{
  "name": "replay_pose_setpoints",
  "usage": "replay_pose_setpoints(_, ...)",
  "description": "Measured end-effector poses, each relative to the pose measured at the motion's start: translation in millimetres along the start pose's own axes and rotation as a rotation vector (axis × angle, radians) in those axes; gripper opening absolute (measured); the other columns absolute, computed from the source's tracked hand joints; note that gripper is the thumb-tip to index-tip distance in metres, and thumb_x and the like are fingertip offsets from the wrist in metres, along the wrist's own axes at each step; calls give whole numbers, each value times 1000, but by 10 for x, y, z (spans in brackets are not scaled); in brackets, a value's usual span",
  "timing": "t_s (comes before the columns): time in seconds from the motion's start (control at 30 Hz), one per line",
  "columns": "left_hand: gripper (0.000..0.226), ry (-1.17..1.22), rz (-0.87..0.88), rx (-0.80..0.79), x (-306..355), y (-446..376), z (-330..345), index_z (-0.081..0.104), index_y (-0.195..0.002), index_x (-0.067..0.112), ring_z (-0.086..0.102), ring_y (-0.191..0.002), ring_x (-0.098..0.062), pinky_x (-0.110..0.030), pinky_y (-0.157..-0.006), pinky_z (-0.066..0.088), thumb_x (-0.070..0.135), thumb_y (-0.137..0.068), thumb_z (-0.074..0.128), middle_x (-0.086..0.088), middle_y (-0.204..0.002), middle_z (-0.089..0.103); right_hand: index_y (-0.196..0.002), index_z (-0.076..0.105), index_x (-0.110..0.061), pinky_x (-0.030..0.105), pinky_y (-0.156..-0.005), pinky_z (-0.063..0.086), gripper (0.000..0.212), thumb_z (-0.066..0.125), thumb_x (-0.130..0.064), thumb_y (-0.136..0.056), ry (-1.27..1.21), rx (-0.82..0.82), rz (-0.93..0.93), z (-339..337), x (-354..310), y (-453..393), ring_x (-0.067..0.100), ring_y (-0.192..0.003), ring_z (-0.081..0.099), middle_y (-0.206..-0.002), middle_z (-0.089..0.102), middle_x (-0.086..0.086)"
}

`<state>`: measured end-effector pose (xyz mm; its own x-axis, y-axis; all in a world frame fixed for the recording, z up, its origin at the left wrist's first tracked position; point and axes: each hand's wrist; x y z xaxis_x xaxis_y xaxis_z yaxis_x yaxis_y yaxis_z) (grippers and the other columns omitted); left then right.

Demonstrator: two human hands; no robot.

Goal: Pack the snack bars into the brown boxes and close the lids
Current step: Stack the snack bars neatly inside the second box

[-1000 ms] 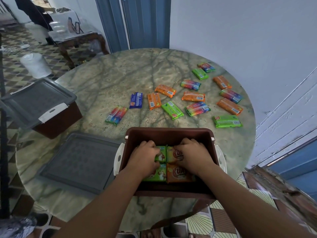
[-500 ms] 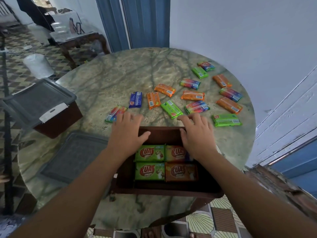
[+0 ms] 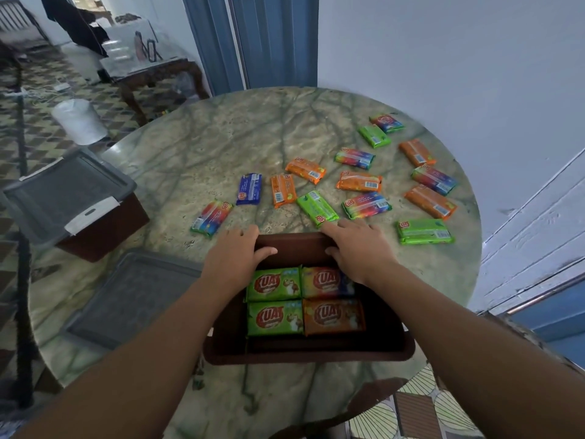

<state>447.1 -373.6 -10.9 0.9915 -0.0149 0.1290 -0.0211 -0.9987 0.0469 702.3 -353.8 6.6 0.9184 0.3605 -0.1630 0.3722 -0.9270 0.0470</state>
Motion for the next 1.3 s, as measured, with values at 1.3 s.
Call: replay_pose_setpoints(1.3,58,462,-294,-2,-318,-748,-333,61,-88,16,59,-81,-20,-33,-64,40,64,-103,31,-1,-86,63,-107,62,-26,39,-81,45,46,30,-59,-105,-284,-77,-67,-238,-307,-1180,32,-108,63,-113,69,8)
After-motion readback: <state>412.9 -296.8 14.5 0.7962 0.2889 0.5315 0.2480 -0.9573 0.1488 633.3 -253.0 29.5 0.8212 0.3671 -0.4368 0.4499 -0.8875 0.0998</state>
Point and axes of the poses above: each hand's wrist, its own y-axis away from the middle knuckle, its own z-axis out of the palm, x = y × z
